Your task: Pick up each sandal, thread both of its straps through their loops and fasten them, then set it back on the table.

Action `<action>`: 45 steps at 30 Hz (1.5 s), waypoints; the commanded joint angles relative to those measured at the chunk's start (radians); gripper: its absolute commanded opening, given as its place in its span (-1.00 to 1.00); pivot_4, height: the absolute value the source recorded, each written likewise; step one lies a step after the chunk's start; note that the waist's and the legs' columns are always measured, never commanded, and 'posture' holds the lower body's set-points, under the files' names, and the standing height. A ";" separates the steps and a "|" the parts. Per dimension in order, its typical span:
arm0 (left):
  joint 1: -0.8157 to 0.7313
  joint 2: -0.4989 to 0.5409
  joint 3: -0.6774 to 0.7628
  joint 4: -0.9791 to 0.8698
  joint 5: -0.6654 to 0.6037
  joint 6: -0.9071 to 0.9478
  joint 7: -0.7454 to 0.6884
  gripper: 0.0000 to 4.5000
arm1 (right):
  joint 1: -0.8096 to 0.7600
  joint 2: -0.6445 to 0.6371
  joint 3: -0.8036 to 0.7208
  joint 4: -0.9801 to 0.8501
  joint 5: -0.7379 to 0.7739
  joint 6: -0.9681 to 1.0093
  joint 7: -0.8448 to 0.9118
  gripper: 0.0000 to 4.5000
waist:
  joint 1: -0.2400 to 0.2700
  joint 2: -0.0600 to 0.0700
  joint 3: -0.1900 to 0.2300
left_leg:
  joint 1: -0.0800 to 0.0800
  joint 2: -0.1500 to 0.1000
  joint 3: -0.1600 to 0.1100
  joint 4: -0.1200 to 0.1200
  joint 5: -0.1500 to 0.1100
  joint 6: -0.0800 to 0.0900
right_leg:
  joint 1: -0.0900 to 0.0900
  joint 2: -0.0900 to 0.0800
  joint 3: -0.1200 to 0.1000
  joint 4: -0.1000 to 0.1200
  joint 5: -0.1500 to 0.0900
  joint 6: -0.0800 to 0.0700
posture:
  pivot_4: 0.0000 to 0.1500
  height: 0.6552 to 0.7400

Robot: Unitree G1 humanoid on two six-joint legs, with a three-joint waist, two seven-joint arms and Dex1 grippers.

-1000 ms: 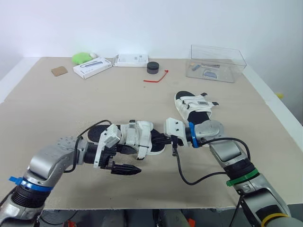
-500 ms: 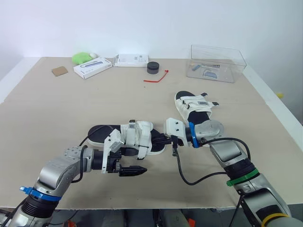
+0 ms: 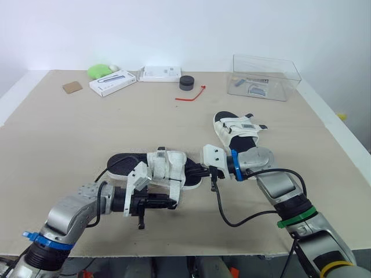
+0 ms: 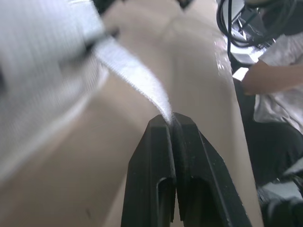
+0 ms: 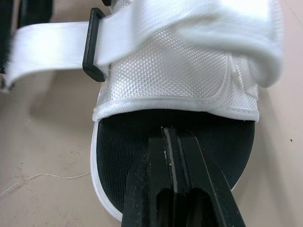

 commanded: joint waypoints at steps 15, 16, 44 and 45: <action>0.100 0.165 -0.023 -0.109 0.206 -0.441 -0.165 -0.60 | -0.023 0.006 0.008 0.027 -0.014 -0.013 0.023 -1.00 | 0.000 0.000 0.000 | 0.000 0.001 0.000 -0.002 0.000 0.000 | 0.000 0.001 0.000 0.000 -0.001 -0.003 | 1.00 1.00; 0.099 0.167 -0.027 -0.100 0.227 -0.487 -0.177 -0.42 | -0.024 0.007 0.008 0.029 -0.014 -0.014 0.024 -1.00 | 0.000 0.000 0.000 | 0.000 0.001 0.000 -0.002 0.000 0.000 | 0.000 0.000 0.000 0.000 -0.001 -0.003 | 1.00 1.00; -0.358 0.095 -0.290 0.436 0.591 -1.842 -0.127 0.37 | -0.013 -0.010 -0.002 0.013 -0.018 -0.012 0.026 -1.00 | 0.000 0.000 0.000 | 0.002 0.004 0.012 -0.001 -0.001 0.003 | -0.002 0.001 0.002 -0.003 0.004 -0.001 | 1.00 1.00; -0.358 0.102 -0.299 0.435 0.593 -1.834 -0.128 0.15 | -0.011 -0.010 -0.002 0.010 -0.018 -0.010 0.025 -1.00 | 0.000 0.000 0.000 | 0.002 0.004 0.012 -0.001 -0.001 0.003 | -0.002 0.001 0.003 -0.003 0.004 -0.001 | 1.00 1.00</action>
